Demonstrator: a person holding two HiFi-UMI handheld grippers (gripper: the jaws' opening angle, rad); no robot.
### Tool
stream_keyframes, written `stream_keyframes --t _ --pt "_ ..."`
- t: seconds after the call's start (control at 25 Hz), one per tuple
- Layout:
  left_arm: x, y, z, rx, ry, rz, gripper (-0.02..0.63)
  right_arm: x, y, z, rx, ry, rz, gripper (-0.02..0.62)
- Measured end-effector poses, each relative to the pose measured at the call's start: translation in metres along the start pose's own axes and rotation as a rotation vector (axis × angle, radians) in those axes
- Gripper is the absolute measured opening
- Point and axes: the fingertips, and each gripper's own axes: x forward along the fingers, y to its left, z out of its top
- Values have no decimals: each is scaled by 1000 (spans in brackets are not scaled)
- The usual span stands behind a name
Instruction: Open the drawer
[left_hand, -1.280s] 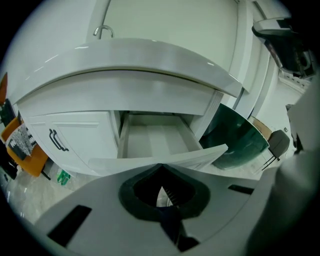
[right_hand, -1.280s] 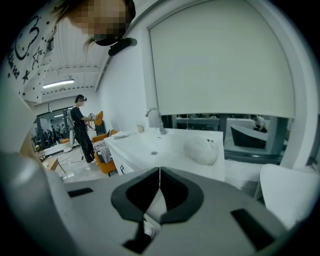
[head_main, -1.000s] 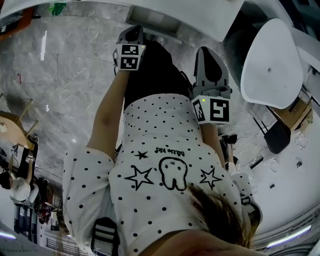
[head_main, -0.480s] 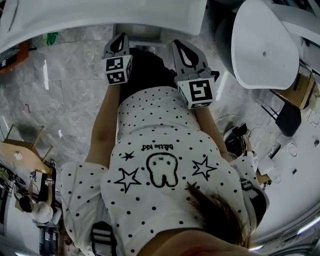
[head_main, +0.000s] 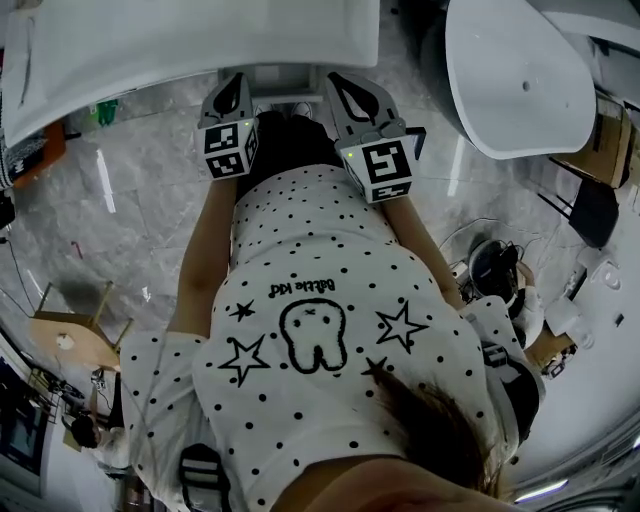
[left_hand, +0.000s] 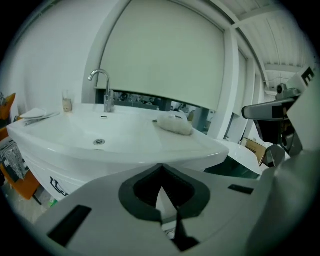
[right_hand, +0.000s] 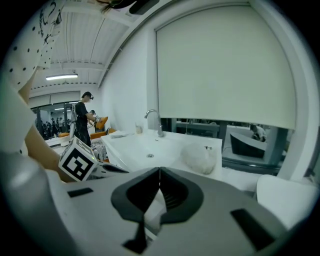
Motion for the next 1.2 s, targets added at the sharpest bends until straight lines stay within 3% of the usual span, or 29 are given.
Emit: stream_keyframes --t 0.64,1.2 --pt "-46 58 49 35 -134 -72 3 28 70 18 -2 -9 -81 14" --pt "-83 53 102 25 -266 -129 3 32 59 38 1 -62 -143 14"
